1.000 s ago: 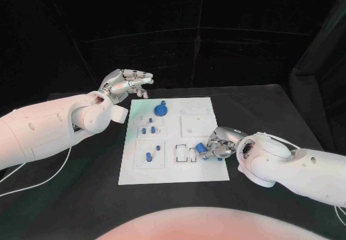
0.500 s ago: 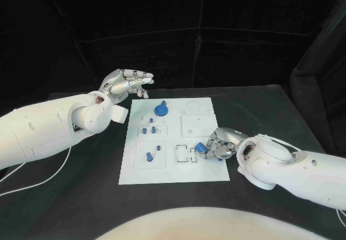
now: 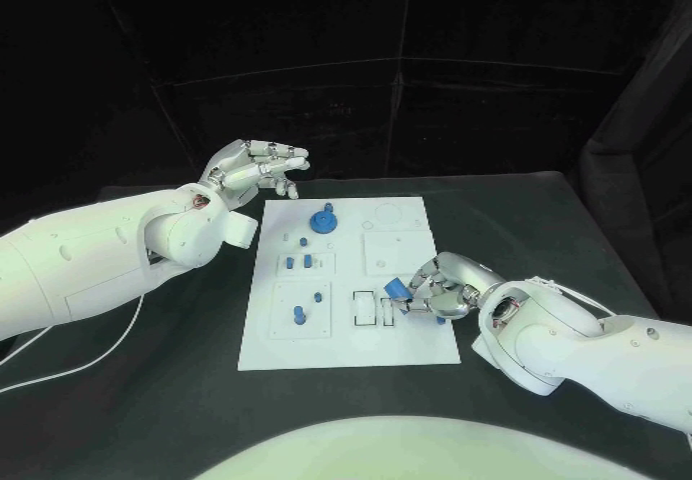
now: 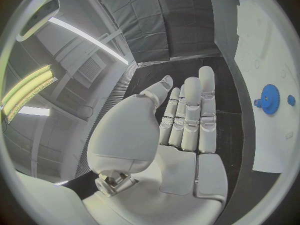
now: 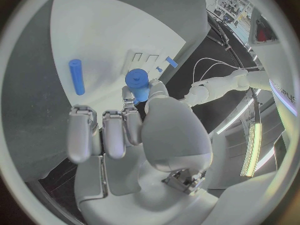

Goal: Assemble the parts on the task board

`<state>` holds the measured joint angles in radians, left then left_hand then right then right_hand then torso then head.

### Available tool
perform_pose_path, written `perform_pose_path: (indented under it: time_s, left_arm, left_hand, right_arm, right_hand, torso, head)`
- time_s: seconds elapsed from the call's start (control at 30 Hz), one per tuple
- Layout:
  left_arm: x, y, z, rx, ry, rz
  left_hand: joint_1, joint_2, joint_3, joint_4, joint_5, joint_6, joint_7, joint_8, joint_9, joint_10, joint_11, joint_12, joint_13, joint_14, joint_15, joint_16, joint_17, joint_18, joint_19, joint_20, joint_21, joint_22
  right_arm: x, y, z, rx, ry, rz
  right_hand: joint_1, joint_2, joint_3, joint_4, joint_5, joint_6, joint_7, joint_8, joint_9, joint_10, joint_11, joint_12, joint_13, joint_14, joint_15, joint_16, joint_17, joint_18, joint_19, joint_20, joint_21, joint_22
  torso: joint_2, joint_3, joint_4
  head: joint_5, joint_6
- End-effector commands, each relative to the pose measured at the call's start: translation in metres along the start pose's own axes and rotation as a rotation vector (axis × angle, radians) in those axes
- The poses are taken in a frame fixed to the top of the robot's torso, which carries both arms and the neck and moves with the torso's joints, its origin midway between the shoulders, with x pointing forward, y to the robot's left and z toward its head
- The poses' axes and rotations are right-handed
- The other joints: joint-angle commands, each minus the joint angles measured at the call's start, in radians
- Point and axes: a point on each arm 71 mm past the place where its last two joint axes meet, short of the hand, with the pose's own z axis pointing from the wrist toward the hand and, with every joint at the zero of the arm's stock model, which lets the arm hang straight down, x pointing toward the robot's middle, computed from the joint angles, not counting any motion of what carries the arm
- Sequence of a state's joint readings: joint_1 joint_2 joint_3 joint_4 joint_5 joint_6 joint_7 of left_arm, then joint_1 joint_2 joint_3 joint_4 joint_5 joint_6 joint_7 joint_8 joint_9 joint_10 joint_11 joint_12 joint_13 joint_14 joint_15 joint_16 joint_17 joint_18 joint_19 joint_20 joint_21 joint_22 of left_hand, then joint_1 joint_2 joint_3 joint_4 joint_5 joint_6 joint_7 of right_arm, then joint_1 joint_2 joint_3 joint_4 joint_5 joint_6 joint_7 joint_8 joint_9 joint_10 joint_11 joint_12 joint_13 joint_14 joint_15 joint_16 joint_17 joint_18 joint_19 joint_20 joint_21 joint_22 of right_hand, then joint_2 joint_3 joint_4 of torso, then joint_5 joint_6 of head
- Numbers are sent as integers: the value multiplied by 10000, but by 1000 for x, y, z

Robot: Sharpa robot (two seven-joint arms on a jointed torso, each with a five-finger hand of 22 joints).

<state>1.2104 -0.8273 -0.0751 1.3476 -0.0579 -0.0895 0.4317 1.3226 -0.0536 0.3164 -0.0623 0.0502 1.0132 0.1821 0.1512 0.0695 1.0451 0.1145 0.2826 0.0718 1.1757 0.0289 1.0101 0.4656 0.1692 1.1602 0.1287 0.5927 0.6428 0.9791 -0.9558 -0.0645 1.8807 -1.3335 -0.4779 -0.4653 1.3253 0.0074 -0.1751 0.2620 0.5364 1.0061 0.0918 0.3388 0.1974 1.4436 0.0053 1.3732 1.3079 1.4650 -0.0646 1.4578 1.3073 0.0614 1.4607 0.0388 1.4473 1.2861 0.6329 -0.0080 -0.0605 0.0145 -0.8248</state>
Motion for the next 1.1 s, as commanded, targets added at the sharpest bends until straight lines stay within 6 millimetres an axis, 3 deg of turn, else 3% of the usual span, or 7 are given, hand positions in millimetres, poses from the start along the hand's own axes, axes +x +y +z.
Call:
perform_pose_path:
  time_s: [0.03,0.23,0.4,0.6,0.93,1.03,1.1]
  left_arm:
    - [1,-2,0,65,122,-92]
    - [2,-1,1,64,129,-94]
    - [3,-1,1,60,150,-102]
    - [3,-1,1,52,159,-104]
    - [5,-1,2,51,194,-117]
    - [5,-1,2,50,186,-113]
    - [4,-1,2,49,179,-110]
  left_hand:
    - [74,9,-18,-57,3,-34,20,55,-12,-84,-6,45,-9,-58,-4,-18,-9,132,6,-15,-32,-10]
    - [74,9,-18,-57,3,-34,20,55,-12,-84,-6,45,-9,-58,-4,-18,-9,132,6,-15,-32,-10]
    - [74,9,-18,-57,3,-34,20,55,-12,-84,-6,45,-9,-58,-4,-18,-9,132,6,-15,-32,-10]
    - [74,9,-18,-57,3,-34,20,55,-12,-84,-6,45,-9,-58,-4,-18,-9,132,6,-15,-32,-10]
    - [71,7,-25,-59,2,-38,24,60,-12,-90,-3,54,-10,-61,-4,-16,-17,131,6,-14,-39,-15]
    - [71,7,-25,-59,2,-38,24,60,-12,-90,-3,54,-10,-61,-4,-16,-17,131,6,-14,-39,-15]
    - [71,7,-25,-59,2,-38,24,60,-12,-90,-3,54,-10,-61,-4,-16,-17,131,6,-14,-39,-15]
  right_arm:
    - [0,4,-1,-87,25,537]
    - [15,12,6,230,1371,272]
    - [26,20,12,471,1983,159]
    - [30,26,19,568,1939,226]
    - [30,31,28,563,1346,268]
    - [29,32,29,541,1219,246]
    - [29,33,30,501,1193,237]
  right_hand:
    - [64,62,10,-11,46,264,-157,53,118,35,-83,-33,447,805,-70,68,1132,-61,51,-21,51,19]
    - [-121,-83,-193,106,-102,452,-210,48,222,-3,-127,-174,351,790,-109,43,1077,-62,51,-59,48,25]
    - [-442,29,-339,257,-100,695,-297,64,381,57,-200,-174,407,785,-165,48,1060,-58,44,-104,34,8]
    - [-652,156,-409,266,-15,805,-350,58,495,42,-244,-284,336,767,-206,-2,978,-44,20,-145,-6,-67]
    - [-770,264,-437,272,-8,872,-381,59,581,46,-273,-334,314,764,-233,-4,965,-42,20,-174,-17,-80]
    - [-1071,335,-578,266,-411,902,-404,33,694,63,-293,-384,302,766,-251,4,962,-46,32,-198,-19,-69]
    - [-1414,392,-757,219,-1302,926,-418,20,786,75,-304,-418,298,766,-260,8,958,-48,38,-212,-23,-65]
  torso:
    - [2,-9,14]
    - [6,-5,24]
    - [11,-18,53]
    - [14,-30,27]
    - [11,-12,37]
    - [6,-12,24]
    - [12,-12,18]
  head:
    - [24,-29]
    - [86,-49]
    - [93,-53]
    - [91,-63]
    - [110,-74]
    - [127,-85]
    - [129,-84]
